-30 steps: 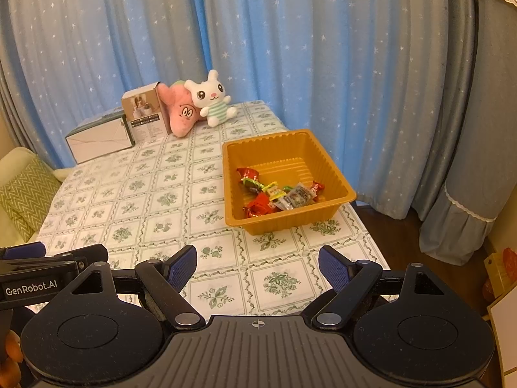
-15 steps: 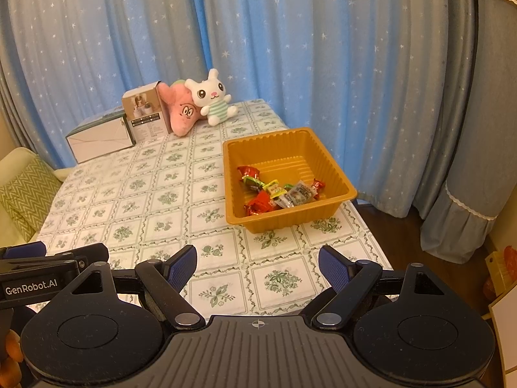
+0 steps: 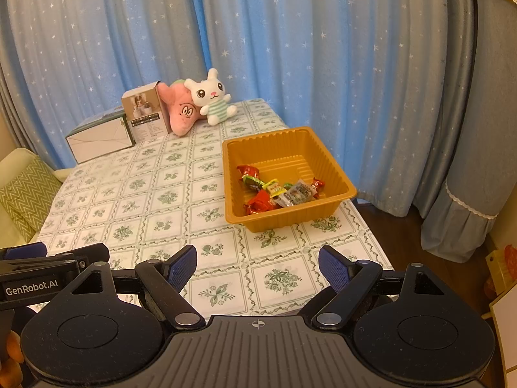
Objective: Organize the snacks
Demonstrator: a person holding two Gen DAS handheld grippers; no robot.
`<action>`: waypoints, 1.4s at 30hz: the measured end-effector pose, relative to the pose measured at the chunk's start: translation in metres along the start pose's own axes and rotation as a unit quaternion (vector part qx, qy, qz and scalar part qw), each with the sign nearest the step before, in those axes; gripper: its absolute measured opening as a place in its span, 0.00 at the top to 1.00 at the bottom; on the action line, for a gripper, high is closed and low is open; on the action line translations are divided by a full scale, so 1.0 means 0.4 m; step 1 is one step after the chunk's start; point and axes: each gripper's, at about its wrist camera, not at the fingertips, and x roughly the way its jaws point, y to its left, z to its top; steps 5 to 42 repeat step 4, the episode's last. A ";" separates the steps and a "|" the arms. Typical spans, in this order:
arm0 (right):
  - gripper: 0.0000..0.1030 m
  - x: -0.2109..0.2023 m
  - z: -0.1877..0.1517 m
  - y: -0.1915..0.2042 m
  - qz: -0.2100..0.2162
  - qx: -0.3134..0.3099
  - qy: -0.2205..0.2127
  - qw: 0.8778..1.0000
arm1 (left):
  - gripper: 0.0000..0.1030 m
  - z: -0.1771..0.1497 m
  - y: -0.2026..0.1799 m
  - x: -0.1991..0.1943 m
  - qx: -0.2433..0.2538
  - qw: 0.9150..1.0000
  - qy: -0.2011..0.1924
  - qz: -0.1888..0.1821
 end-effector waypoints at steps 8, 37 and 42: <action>0.20 0.000 0.001 -0.001 0.001 -0.001 0.000 1.000 | 0.00 -0.005 -0.001 -0.002 -0.004 1.000 -0.005 -0.005; 0.20 0.000 0.001 -0.001 0.001 -0.001 0.000 1.000 | 0.00 -0.005 -0.001 -0.002 -0.004 1.000 -0.005 -0.005; 0.20 0.000 0.001 -0.001 0.001 -0.001 0.000 1.000 | 0.00 -0.005 -0.001 -0.002 -0.004 1.000 -0.005 -0.005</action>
